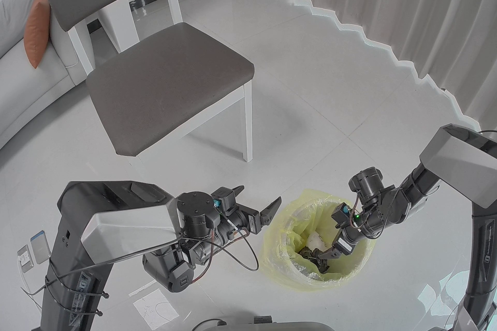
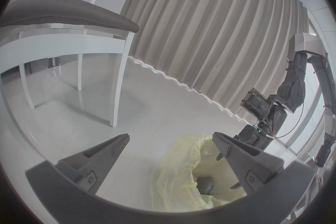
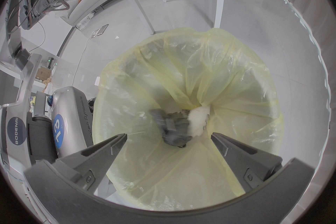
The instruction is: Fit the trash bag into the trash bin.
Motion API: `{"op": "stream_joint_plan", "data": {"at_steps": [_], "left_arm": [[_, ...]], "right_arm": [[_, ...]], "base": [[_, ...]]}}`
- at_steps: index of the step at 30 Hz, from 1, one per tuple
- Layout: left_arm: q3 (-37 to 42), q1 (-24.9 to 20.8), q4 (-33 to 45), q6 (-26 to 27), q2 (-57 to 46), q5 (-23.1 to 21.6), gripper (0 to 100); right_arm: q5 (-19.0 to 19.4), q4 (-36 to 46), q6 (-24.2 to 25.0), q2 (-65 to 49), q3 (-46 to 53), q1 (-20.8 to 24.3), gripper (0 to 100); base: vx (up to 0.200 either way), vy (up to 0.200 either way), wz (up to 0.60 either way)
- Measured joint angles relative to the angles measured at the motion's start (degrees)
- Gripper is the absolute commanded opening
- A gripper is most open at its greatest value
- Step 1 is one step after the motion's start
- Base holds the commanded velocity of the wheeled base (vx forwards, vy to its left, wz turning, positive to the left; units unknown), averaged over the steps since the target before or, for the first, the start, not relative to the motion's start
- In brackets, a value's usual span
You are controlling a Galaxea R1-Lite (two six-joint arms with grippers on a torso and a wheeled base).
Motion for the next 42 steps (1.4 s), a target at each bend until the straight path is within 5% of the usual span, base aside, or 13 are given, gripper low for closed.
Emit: {"op": "stream_joint_plan", "data": {"at_steps": [14,22,29,42], "left_arm": [[0.69,-0.17,-0.05,0.04,0.41,-0.09,100],[6.62,-0.24,0.22,2.77,-0.96,-2.13,100],[14.45,0.09,1.48,3.21,-7.77,-3.72,100],[23.41,1.57,24.14,3.40,-37.66,2.79,100]], "right_arm": [[0.11,-1.40,-0.09,-8.30,4.18,-1.46,100],[-2.34,-12.15,1.22,-19.27,14.69,-3.77,100],[-4.46,-25.72,7.36,-29.79,25.36,-4.66,100],[-9.98,-51.08,19.76,-46.23,43.36,-5.03,100]], "base": [[0.000,0.000,0.00],[0.000,0.000,0.00],[0.000,0.000,0.00],[0.000,0.000,0.00]]}}
